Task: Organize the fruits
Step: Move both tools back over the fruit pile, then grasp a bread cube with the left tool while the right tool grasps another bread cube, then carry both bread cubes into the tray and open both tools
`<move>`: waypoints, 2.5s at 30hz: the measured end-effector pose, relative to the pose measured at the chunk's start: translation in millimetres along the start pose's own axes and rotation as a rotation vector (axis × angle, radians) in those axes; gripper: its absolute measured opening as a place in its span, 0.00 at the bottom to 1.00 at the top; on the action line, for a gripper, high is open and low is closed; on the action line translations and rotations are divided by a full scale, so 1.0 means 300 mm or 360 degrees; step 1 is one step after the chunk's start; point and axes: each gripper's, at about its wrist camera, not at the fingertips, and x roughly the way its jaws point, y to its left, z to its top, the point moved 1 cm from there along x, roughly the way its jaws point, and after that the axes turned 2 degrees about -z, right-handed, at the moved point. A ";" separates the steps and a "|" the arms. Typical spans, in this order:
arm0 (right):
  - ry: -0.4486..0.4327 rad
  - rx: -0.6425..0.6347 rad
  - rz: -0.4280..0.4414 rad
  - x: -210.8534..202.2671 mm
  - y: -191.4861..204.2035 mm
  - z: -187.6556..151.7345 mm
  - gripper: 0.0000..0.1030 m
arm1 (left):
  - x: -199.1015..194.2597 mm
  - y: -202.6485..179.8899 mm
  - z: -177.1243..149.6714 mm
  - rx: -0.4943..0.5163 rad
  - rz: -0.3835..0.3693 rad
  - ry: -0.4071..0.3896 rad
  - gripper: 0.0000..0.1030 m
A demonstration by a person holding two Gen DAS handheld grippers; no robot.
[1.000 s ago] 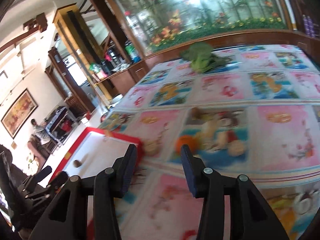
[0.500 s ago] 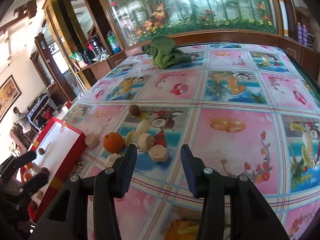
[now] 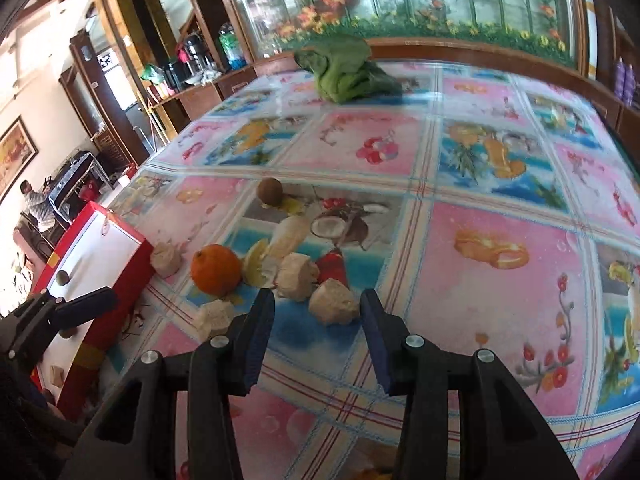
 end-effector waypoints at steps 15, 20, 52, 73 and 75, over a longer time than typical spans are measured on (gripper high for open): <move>0.0007 0.0008 -0.0030 -0.018 -0.041 0.019 0.23 | 0.135 -0.061 0.044 0.0031 -0.0125 0.0118 0.42; -0.0021 0.0041 -0.0028 -0.029 -0.052 0.025 0.23 | 0.142 -0.089 0.058 0.0048 -0.0165 0.0104 0.24; -0.0270 0.0105 0.0430 -0.133 0.377 -0.008 0.23 | -0.505 0.608 -0.270 -0.0512 0.0368 -0.0361 0.20; 0.0062 -0.0470 0.0599 0.015 0.921 -0.207 0.23 | -0.402 0.827 -0.443 -0.0770 0.0445 -0.0190 0.20; 0.0078 -0.0464 0.0586 0.026 0.915 -0.208 0.23 | -0.396 0.826 -0.447 -0.0757 0.0441 -0.0181 0.20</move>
